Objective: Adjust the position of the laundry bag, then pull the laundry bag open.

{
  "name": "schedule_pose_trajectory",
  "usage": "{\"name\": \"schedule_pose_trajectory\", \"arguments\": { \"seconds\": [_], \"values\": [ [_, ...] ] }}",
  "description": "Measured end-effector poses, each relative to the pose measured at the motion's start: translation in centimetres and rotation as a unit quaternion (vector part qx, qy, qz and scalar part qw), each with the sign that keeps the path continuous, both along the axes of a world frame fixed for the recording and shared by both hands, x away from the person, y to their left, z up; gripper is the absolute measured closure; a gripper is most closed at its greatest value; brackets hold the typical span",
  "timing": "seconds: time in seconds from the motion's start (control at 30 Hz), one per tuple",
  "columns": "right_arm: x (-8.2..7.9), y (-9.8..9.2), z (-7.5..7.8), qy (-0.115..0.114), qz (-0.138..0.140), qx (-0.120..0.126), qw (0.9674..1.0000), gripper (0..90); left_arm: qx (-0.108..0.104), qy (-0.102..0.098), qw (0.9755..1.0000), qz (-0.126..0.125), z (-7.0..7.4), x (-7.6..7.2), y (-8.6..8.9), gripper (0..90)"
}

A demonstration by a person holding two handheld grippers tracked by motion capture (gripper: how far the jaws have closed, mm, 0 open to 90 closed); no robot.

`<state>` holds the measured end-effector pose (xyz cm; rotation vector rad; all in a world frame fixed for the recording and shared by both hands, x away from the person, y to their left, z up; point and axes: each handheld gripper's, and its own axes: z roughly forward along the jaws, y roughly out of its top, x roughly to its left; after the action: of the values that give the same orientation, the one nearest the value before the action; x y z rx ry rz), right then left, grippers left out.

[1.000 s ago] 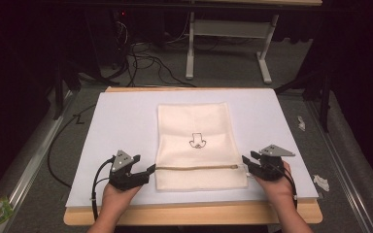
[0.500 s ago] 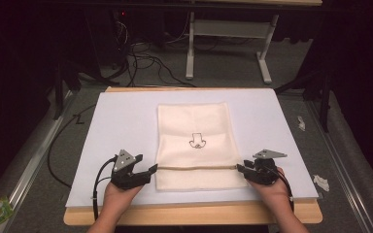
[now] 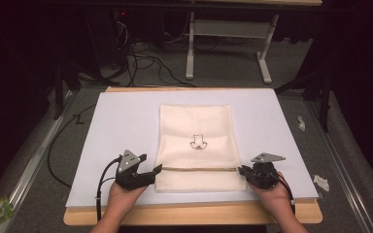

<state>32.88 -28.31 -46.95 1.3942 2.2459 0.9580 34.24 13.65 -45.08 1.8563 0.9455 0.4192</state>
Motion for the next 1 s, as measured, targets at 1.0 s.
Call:
{"name": "schedule_pose_trajectory", "arguments": {
  "seconds": [1.0],
  "values": [
    [-0.91,-0.32,1.02,-0.035,0.013,0.017,0.9992,83.7,-0.011,0.020,0.9997,-0.006,0.11,-0.44,-0.85,28.1]
  ]
}}
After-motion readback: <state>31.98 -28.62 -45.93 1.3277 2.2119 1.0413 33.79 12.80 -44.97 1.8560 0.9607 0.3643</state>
